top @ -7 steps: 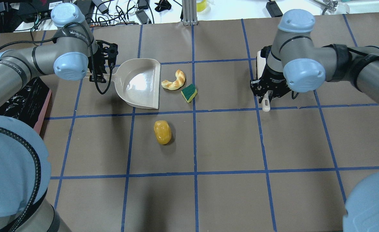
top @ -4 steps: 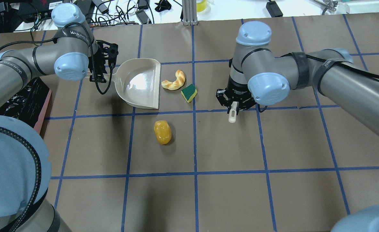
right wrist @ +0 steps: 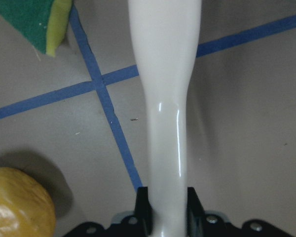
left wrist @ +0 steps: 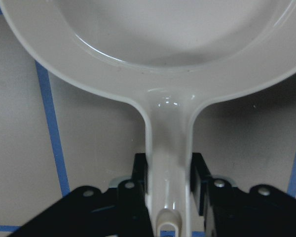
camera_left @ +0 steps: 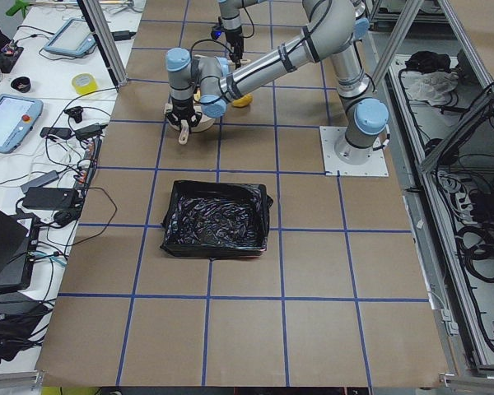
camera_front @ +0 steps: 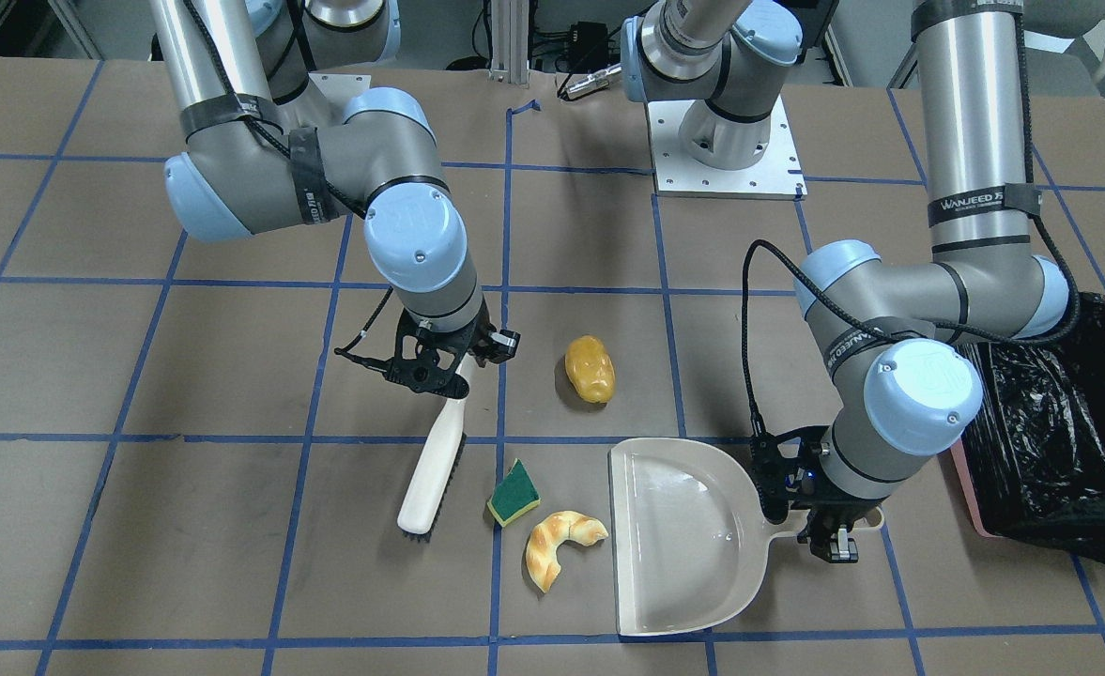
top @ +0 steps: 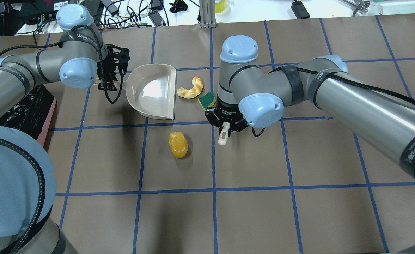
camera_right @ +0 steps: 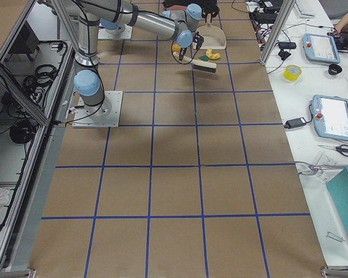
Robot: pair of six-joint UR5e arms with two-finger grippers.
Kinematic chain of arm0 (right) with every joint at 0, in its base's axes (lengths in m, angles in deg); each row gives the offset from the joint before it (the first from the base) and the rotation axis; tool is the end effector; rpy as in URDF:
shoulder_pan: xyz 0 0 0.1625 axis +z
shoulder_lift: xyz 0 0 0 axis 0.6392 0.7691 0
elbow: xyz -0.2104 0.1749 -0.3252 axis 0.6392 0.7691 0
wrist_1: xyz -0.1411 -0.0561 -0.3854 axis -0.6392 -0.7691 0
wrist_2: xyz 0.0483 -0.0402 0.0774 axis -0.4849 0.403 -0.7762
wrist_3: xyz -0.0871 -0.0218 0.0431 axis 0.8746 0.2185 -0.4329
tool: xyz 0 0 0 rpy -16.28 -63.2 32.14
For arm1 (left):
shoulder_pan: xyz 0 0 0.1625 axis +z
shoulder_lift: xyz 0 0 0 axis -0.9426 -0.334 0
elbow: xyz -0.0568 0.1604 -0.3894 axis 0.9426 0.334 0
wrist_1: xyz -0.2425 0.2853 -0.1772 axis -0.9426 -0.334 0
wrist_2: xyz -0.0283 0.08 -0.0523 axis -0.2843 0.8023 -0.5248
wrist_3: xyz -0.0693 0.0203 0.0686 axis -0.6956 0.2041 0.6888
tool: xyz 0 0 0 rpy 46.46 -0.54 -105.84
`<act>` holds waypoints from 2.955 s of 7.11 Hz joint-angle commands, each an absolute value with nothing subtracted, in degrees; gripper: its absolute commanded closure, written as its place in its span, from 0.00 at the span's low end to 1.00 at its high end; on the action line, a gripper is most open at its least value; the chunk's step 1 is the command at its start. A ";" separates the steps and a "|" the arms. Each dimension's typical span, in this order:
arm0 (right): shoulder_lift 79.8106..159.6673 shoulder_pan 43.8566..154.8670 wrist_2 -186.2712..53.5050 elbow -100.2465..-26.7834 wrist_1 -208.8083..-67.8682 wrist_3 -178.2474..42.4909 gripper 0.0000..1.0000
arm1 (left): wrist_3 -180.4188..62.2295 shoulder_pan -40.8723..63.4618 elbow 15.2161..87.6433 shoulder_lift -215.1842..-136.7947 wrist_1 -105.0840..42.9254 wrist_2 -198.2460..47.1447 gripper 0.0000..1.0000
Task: Sweep and dump trash into bin
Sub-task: 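Move the brush with the right gripper toward the sponge and peel, then sweep the sponge and peel into the dustpan with the right gripper's brush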
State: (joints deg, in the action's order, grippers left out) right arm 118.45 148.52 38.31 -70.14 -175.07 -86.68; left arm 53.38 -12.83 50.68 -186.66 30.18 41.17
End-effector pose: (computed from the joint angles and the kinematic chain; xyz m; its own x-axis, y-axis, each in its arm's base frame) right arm 0.3260 -0.4992 0.2451 -0.9540 0.2970 -0.0415 0.2842 0.9397 0.1901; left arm -0.0467 -0.6693 0.2395 0.0182 0.9977 -0.0656 0.9949 -0.0116 0.0999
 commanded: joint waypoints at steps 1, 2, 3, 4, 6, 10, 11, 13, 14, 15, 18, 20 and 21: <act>116.39 151.25 37.41 -69.05 -175.76 -89.25 1.00 | 53.37 -12.83 50.72 -186.54 30.18 41.26 1.00; 114.64 152.74 37.41 -67.83 -176.02 -91.35 1.00 | 53.46 -12.83 50.64 -186.45 30.09 41.26 1.00; 112.97 153.45 37.50 -65.73 -177.68 -91.63 1.00 | 53.46 -12.83 50.72 -186.45 30.09 41.26 1.00; 111.64 153.81 37.50 -63.18 -177.78 -91.81 1.00 | 53.55 -12.83 50.72 -186.37 30.09 41.26 1.00; 107.61 155.12 37.50 -57.12 -180.40 -91.46 1.00 | 53.46 -12.83 50.72 -186.37 30.01 41.26 1.00; 99.35 159.33 37.59 -45.43 -181.56 -91.54 1.00 | 53.63 -12.83 50.81 -186.28 30.00 41.26 1.00; 97.32 160.39 37.41 -42.88 -181.56 -92.59 1.00 | 53.55 -12.83 50.81 -186.19 30.00 41.26 1.00; 95.73 162.33 35.14 -39.70 -181.56 -96.27 1.00 | 53.55 -12.83 50.81 -186.19 30.00 41.26 1.00; 95.81 163.64 34.78 -39.34 -181.56 -97.16 1.00 | 53.37 -12.83 50.81 -186.10 30.09 41.17 1.00; 95.72 164.79 33.47 -39.43 -181.56 -100.21 1.00 | 53.37 -12.83 50.72 -186.10 30.01 41.17 1.00; 97.30 167.08 30.57 -39.77 -179.90 -106.73 1.00 | 53.63 -12.83 50.90 -185.67 29.92 41.08 1.00; 100.45 166.91 30.81 -39.69 -173.34 -106.23 1.00 | 53.72 -12.83 50.90 -185.23 29.74 41.08 1.00; 101.60 165.86 32.04 -39.95 -171.56 -103.52 1.00 | 53.72 -12.83 50.90 -185.22 29.65 41.17 1.00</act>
State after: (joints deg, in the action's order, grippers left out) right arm 99.95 166.68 30.98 -39.75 -174.49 -105.80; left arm 53.71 -12.83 50.89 -185.35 29.78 41.10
